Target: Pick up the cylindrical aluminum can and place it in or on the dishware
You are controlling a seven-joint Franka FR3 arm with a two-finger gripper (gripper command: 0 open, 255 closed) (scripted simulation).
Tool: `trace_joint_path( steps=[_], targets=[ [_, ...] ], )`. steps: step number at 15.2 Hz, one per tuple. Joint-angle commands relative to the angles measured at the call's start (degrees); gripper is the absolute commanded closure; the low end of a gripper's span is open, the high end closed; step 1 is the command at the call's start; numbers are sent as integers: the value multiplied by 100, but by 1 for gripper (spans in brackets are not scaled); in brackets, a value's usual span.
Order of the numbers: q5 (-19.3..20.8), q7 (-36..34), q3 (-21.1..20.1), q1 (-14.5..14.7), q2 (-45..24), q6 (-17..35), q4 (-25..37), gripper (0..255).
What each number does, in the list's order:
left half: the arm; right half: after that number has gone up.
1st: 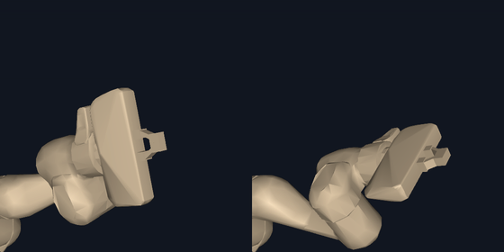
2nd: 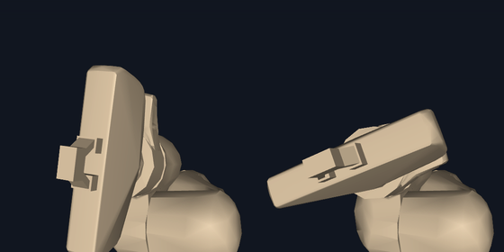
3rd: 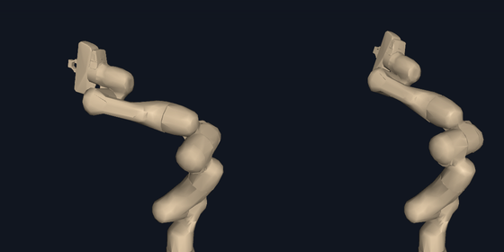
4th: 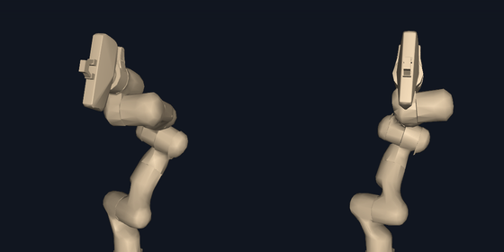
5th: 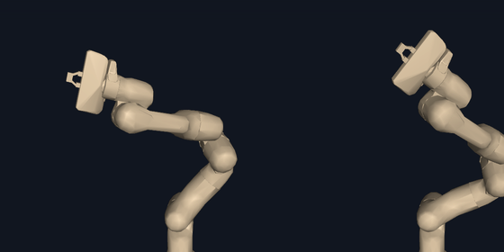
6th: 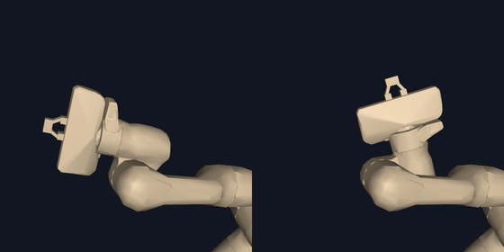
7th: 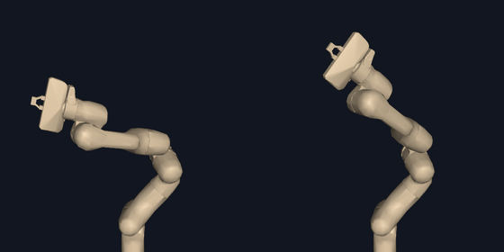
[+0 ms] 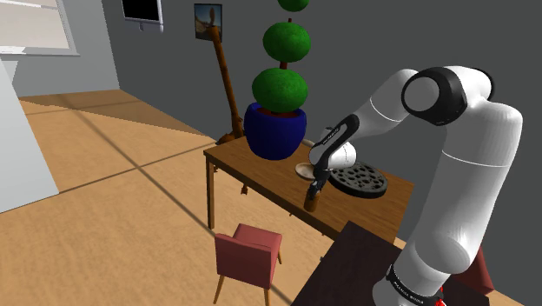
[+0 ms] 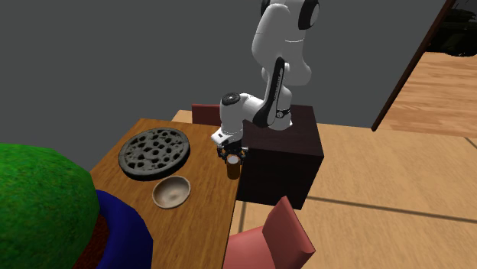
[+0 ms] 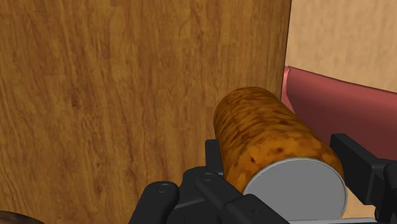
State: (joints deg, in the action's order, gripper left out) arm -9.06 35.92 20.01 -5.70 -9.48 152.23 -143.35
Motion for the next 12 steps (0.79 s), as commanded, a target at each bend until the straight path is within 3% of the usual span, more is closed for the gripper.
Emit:
trace_joint_path(
  steps=[1, 7, 12],
  targets=[
    [0, 1, 1, -1, -5, -1, -2, 255],
    [-1, -1, -1, 1, -6, 2, -4, 255],
    [348, -256, 116, 61, 405, -379, 1, 255]
  ],
)
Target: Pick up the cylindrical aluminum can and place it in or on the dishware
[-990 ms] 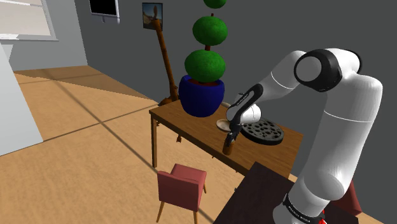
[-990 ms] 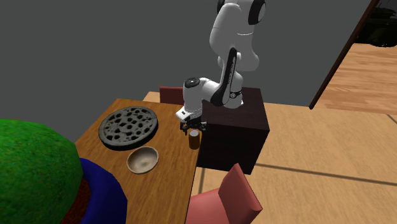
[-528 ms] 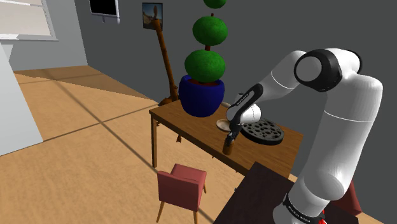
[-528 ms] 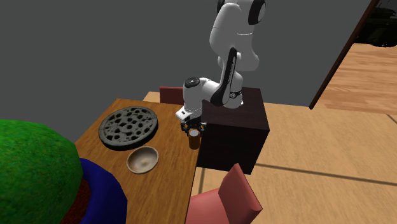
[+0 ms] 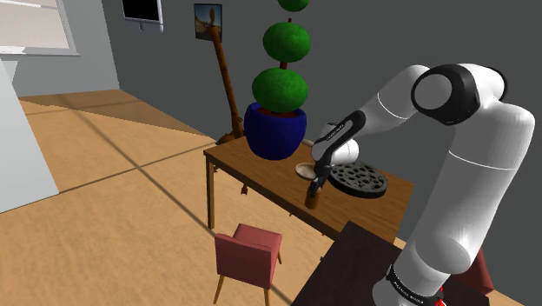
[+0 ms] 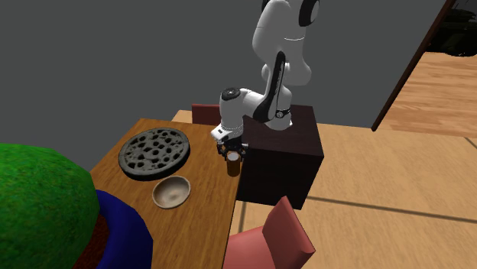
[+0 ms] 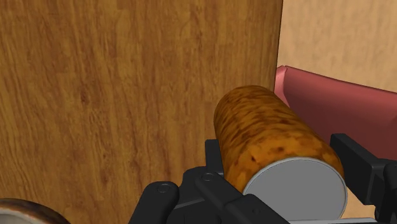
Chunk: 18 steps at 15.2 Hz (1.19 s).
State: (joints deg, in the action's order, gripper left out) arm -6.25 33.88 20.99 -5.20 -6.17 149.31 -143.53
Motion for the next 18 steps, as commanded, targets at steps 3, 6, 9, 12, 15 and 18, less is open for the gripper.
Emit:
trace_joint_path(
  steps=[3, 6, 9, 12, 15, 18],
  targets=[
    [251, -187, 57, 25, 311, -324, 41, 255],
    [412, -306, 76, 27, 537, -567, 77, 255],
    [551, -409, 82, 22, 751, -813, 126, 255],
    [667, -497, 77, 13, 953, -1062, 188, 255],
    [765, -573, 65, 2, 1142, -1313, 262, 255],
    [839, -631, 49, -8, 1302, -1542, 340, 255]
  ],
)
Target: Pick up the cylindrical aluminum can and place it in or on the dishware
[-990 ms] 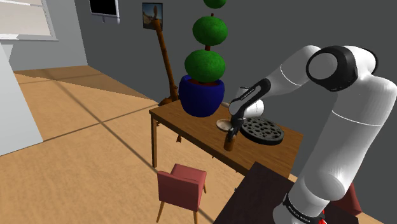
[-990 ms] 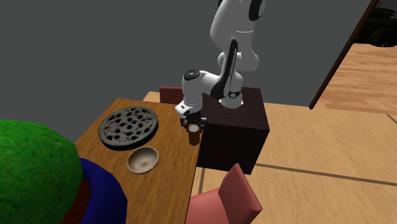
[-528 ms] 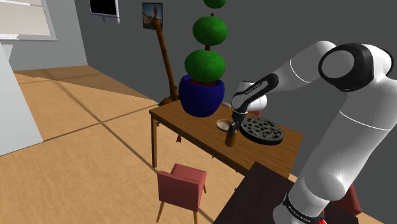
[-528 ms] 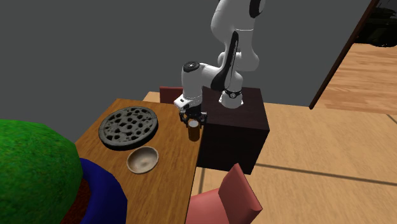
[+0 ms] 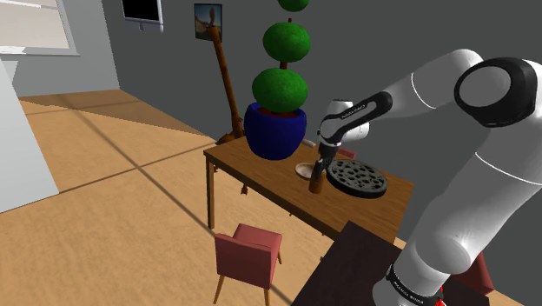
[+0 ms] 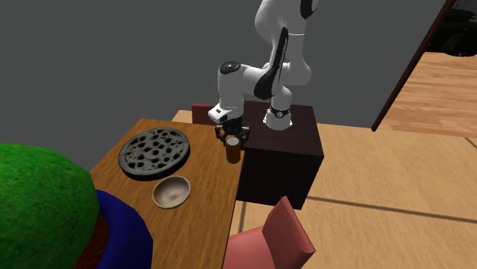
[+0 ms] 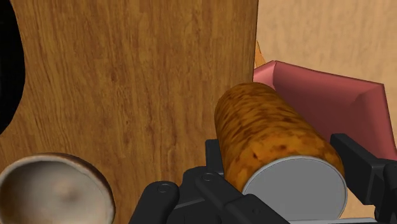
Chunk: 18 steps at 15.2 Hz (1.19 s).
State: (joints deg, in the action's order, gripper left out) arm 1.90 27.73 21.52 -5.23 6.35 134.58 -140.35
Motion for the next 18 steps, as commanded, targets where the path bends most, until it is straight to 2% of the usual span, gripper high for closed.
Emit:
trace_joint_path(
  steps=[1, 9, 18],
  targets=[
    [-62, 127, 54, -23, -130, -121, 243, 255],
    [-839, 1187, 324, -358, -1639, -729, 2205, 255],
    [-1565, 1939, 256, -1197, -3523, -1869, 5048, 255]
  ],
)
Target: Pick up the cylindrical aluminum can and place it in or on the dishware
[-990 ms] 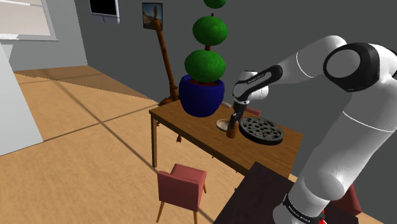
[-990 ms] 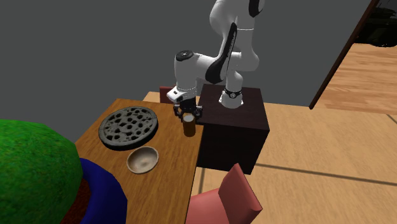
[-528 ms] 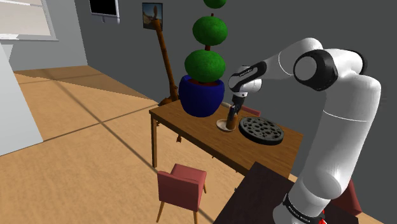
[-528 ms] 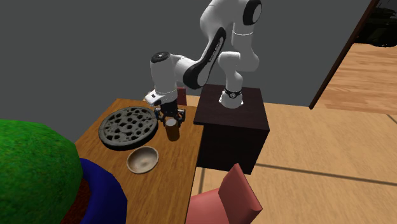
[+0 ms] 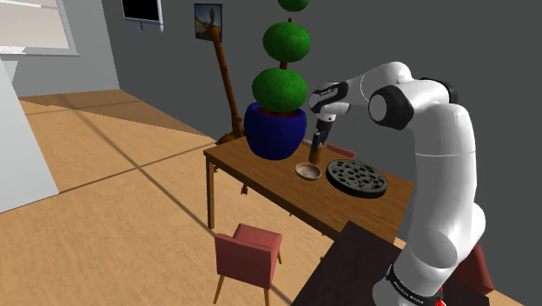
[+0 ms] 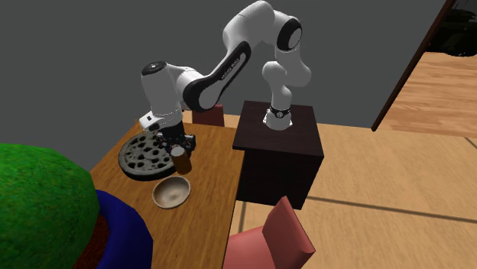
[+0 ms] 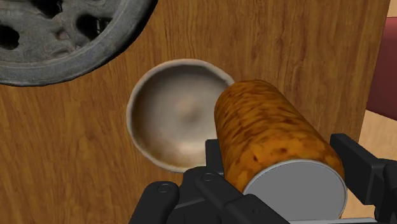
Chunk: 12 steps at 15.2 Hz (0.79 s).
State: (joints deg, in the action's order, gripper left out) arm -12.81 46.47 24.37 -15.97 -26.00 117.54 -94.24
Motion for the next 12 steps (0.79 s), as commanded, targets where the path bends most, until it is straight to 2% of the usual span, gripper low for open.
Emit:
trace_joint_path(
  steps=[1, 4, 5, 12],
  targets=[
    [-158, 110, -50, -242, -525, -331, 828, 255],
    [-331, 191, -135, -648, -1313, -907, 2180, 255],
    [-344, 193, -148, -694, -1396, -970, 2328, 255],
    [-409, 249, -194, -679, -1546, -533, 2030, 255]
  ],
)
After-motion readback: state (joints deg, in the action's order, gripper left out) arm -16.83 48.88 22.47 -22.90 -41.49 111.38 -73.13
